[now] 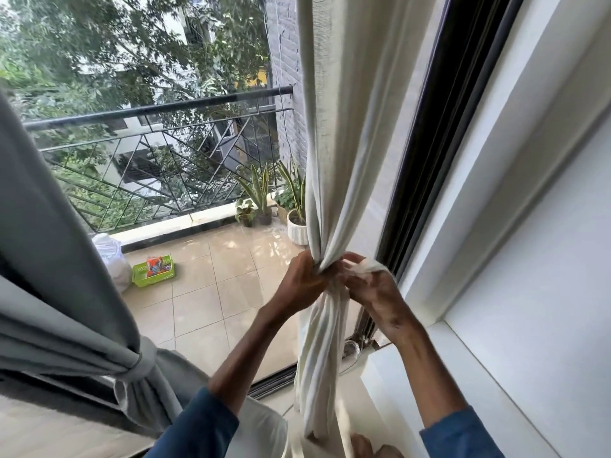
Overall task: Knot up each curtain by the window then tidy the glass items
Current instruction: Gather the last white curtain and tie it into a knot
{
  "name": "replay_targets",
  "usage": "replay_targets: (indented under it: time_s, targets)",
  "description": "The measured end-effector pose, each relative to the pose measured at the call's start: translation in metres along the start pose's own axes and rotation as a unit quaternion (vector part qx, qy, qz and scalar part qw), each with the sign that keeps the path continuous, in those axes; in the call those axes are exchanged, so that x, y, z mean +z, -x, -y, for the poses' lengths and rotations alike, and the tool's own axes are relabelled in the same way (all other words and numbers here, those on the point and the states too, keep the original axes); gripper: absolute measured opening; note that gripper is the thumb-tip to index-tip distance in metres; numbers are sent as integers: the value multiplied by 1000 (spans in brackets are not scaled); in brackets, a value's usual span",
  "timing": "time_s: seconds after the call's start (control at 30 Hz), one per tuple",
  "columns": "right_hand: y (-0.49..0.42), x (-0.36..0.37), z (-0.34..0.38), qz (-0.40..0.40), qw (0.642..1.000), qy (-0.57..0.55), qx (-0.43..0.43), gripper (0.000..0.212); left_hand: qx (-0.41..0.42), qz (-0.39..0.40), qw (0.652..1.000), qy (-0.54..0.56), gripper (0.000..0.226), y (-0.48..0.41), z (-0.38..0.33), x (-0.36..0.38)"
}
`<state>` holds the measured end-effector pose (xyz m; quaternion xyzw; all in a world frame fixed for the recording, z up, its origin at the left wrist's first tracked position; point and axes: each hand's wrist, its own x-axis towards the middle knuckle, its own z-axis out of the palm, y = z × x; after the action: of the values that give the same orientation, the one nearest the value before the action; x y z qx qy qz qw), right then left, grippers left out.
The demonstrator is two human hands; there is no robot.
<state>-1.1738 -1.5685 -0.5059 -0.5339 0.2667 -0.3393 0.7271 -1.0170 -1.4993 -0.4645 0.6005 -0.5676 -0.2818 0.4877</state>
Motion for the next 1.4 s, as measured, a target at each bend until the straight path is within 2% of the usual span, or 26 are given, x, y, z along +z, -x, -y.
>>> replay_targets:
  time_s: [0.1, 0.17, 0.3, 0.4, 0.47, 0.53, 0.63, 0.7, 0.8, 0.87, 0.93, 1.0, 1.03, 1.13, 1.23, 1.3, 1.33, 1.4]
  targets:
    - [8, -2, 9, -111, 993, -28, -21, 16, -31, -2, 999, -10, 11, -5, 4, 0]
    - [13, -4, 12, -162, 986, -22, -42, 12, -62, -11, 997, -34, 23, -11, 7, -1]
    - [22, -3, 20, -150, 987, 31, -45, 12, -85, -43, 994, -60, 26, -22, 2, -6]
    - [29, 10, 16, -131, 989, 48, -41, 14, -124, -24, 974, -187, 50, -28, -1, -3]
    - [31, 22, 10, -134, 990, 42, -33, 18, -172, -37, 934, -312, 77, -27, -3, 1]
    - [33, 30, 5, -139, 990, 29, -23, 21, -212, -56, 912, -347, 90, -27, -5, 2]
    - [35, 38, 0, -133, 991, 20, -9, 21, -229, -16, 937, -263, 82, -29, -5, -4]
    - [35, 43, -5, -113, 993, 16, 9, 25, -234, 11, 954, -187, 69, -28, -7, -8]
    - [35, 46, -13, -72, 996, -23, 49, 30, -207, 40, 954, -214, 48, -26, -7, -13]
    - [36, 45, -17, -44, 995, -51, 79, 30, -188, 30, 955, -228, 43, -23, -2, -17]
    - [34, 43, -22, -59, 989, -61, 118, 43, -171, 23, 960, -222, 40, -20, 4, -21]
    - [30, 40, -30, -113, 985, -9, 130, 55, -143, 26, 963, -226, 31, -14, 8, -26]
    - [28, 38, -35, -139, 983, 34, 114, 55, -128, 33, 965, -225, 28, -12, 10, -28]
    - [25, 37, -45, -200, 969, 144, 37, 44, -88, 61, 970, -218, 24, -5, 10, -33]
    - [27, 38, -42, -229, 926, 293, -66, 60, -49, 67, 970, -228, 24, 1, 4, -36]
    - [26, 37, -41, -222, 885, 388, -128, 73, -37, 78, 968, -234, 21, 3, 1, -38]
    - [23, 37, -40, -205, 876, 417, -133, 76, -33, 90, 966, -239, 19, 3, -1, -39]
    - [16, 39, -39, -155, 881, 436, -99, 63, -17, 121, 959, -257, 22, 5, -6, -39]
